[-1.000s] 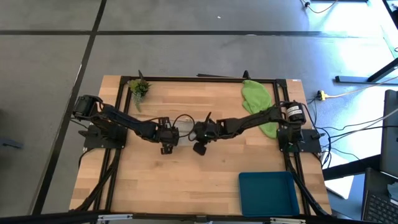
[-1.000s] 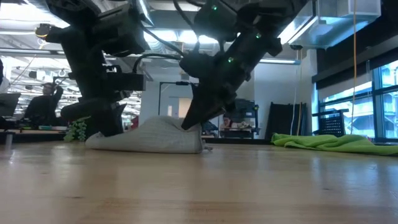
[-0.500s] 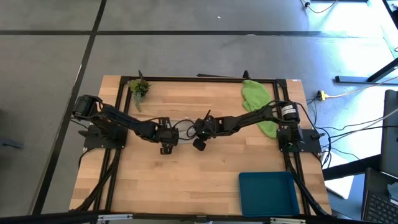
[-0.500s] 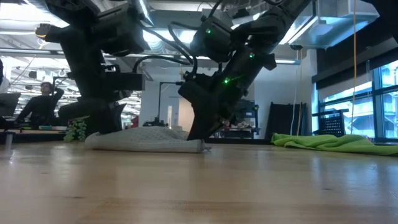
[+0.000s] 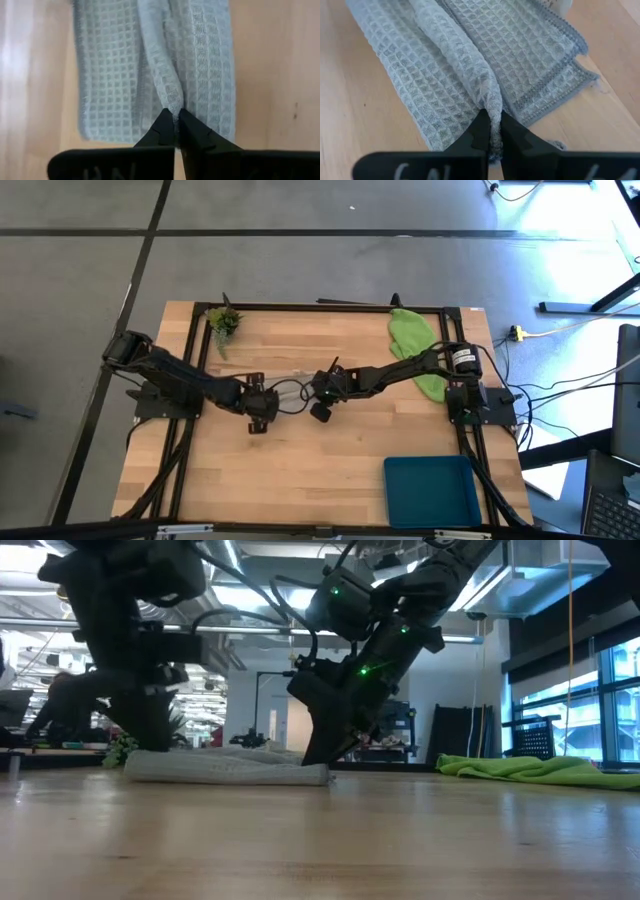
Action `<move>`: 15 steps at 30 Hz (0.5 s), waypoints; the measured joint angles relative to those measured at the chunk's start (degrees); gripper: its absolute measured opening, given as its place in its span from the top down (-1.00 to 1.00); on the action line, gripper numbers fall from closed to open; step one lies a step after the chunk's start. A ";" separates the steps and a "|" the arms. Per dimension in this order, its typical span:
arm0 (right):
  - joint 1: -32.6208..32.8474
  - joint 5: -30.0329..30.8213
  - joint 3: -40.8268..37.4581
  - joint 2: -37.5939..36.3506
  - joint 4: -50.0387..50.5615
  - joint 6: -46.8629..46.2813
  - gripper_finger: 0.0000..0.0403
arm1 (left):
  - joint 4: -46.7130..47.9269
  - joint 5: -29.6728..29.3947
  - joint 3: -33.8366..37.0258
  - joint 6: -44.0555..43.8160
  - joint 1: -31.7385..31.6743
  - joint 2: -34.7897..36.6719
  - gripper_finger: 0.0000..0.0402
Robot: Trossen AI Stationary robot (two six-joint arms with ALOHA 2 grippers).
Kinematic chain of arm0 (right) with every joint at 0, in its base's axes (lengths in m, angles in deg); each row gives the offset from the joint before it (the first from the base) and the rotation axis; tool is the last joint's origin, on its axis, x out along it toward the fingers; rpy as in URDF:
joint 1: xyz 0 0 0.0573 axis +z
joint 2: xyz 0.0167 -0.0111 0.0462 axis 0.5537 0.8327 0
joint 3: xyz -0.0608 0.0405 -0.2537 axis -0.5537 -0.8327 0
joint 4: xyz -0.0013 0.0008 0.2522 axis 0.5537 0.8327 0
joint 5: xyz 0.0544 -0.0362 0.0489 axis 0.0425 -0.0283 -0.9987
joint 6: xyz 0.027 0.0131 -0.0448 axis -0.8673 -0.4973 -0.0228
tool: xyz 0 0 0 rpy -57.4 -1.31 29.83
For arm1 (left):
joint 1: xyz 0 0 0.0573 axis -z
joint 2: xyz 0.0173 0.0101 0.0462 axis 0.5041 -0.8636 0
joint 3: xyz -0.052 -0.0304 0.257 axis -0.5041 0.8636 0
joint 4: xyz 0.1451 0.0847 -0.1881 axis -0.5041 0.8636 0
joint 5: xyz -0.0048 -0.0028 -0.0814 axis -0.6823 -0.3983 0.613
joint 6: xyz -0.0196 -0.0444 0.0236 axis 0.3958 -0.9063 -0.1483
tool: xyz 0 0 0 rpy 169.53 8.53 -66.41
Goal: Roll microfiber towels into tight, uniform cylinder then place into a basket
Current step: Roll the gray towel
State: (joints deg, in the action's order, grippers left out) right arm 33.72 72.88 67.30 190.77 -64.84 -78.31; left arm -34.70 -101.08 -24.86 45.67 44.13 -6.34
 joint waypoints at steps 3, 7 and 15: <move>0.02 0.02 0.00 0.02 0.03 0.00 0.89 | 1.01 -2.22 -0.02 -1.76 0.55 0.01 1.00; 0.02 0.02 0.00 0.04 0.07 0.00 0.89 | 1.49 -3.89 0.30 -3.27 0.35 0.08 1.00; 0.00 -0.94 -0.02 0.07 0.07 0.00 0.89 | -0.36 -4.10 2.39 -5.94 -0.20 0.14 1.00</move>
State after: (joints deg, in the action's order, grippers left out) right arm 33.72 71.94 67.28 190.83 -64.77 -78.31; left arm -35.06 -105.18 -22.47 39.73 43.92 -6.19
